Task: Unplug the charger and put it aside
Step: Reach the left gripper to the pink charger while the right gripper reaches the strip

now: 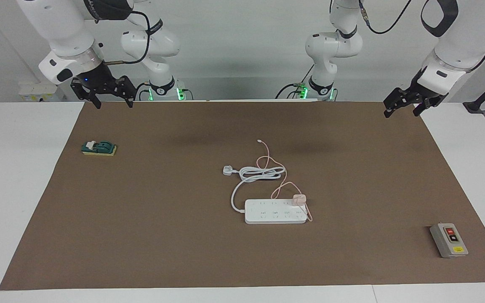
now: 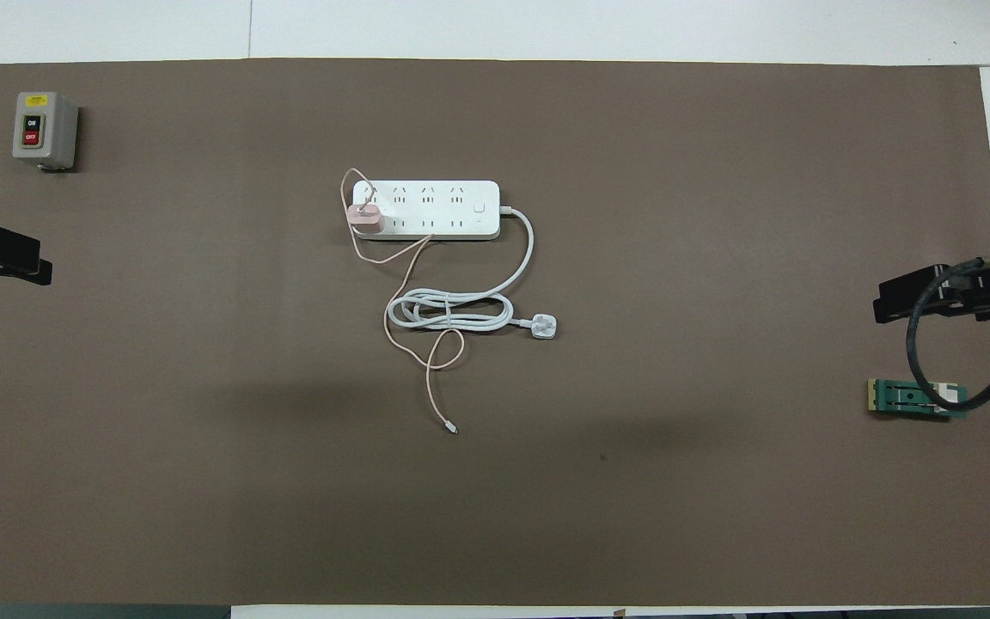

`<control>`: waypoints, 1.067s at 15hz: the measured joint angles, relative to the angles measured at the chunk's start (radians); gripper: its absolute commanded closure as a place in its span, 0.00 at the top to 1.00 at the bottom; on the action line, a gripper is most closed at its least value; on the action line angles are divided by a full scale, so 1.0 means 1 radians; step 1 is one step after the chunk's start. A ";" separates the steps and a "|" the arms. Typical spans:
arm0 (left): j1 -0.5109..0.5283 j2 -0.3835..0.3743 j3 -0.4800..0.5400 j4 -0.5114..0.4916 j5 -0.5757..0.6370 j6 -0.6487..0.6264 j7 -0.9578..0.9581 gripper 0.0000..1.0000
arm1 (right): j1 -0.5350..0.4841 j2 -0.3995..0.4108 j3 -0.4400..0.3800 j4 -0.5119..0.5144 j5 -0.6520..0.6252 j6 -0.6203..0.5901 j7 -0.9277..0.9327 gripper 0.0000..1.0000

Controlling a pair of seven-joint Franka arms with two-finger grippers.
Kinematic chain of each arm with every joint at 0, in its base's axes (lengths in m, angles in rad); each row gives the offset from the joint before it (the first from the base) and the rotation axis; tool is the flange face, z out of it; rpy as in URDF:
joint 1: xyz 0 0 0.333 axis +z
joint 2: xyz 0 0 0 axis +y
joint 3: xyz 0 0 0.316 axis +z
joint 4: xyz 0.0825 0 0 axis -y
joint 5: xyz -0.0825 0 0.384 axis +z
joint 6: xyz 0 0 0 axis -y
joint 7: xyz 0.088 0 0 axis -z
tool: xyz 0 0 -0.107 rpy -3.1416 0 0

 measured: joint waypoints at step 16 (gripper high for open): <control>-0.051 0.201 -0.013 -0.015 0.007 0.268 -0.718 1.00 | 0.254 0.351 0.007 -0.045 0.372 0.466 0.904 1.00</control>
